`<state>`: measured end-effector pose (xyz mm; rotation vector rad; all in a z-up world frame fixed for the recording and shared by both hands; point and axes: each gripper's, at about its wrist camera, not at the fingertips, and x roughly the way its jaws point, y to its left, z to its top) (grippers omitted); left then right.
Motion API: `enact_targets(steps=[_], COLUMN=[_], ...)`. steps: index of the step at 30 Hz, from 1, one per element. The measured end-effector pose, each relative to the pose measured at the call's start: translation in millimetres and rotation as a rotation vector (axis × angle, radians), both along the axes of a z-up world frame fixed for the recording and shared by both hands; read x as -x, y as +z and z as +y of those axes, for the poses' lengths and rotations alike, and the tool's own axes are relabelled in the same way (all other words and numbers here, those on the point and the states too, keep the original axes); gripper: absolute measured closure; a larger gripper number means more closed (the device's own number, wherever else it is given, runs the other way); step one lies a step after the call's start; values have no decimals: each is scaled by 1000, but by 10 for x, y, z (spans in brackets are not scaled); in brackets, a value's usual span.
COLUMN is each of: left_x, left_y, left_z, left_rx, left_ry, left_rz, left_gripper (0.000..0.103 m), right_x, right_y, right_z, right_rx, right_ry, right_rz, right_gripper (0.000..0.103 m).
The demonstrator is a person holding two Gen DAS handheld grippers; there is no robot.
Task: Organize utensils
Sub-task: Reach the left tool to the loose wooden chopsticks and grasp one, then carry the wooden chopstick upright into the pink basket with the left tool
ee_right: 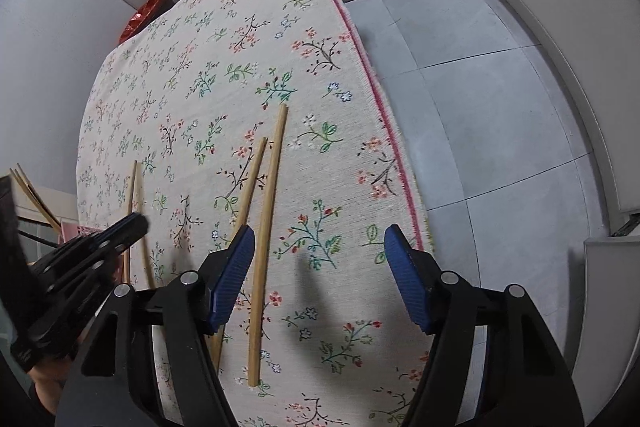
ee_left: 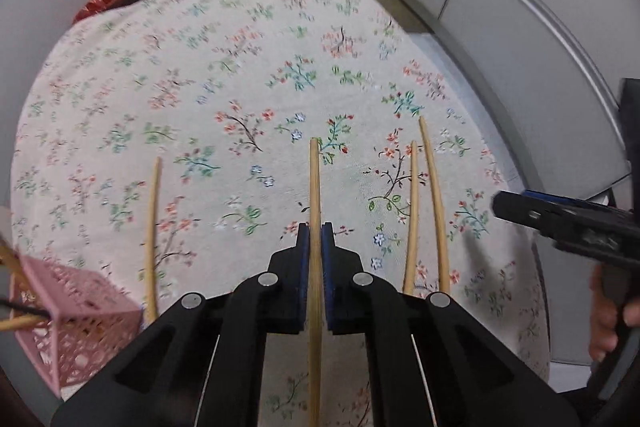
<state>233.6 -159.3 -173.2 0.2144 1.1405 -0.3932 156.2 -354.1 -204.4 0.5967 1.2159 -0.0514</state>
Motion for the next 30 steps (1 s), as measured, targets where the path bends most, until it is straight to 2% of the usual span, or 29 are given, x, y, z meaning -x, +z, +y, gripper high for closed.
enact_targets(steps=[2,7,9,12,20,24,25,28,30], left_x=[164,408,542,543,667,731,754,802,827], left_y=[129,387,465,533,643,690,704,731,751], left_z=[109,287,387,504,739,818,830,875,920], left_rx=[14,60,84,150,174,168,165,157,154], left_ry=[8,17,12,19,7,0,-1,-5,2], left_rz=[-43,-98,-131,-133,-169,-187,-192,-201,-206], left_gripper=[97,97,97,97,97,97,97,97,97], right_x=[-33,-184,-276,-362,-545,-632,-664,-711,-699], right_y=[-7,-52,-92,-183,-217,-210,-205,-194,-189], right_z=[39,72,114,162,304,387,440,595,617], right_rx=[-1,-27,9,41,97,163,206,344,363], right_ry=[-2,-11,2,21,20,29,42,82,91], right_rz=[-3,-18,-12,15,-3,-9,-7,4,-6], right_gripper=[43,62,65,74,76,79,80,90,96])
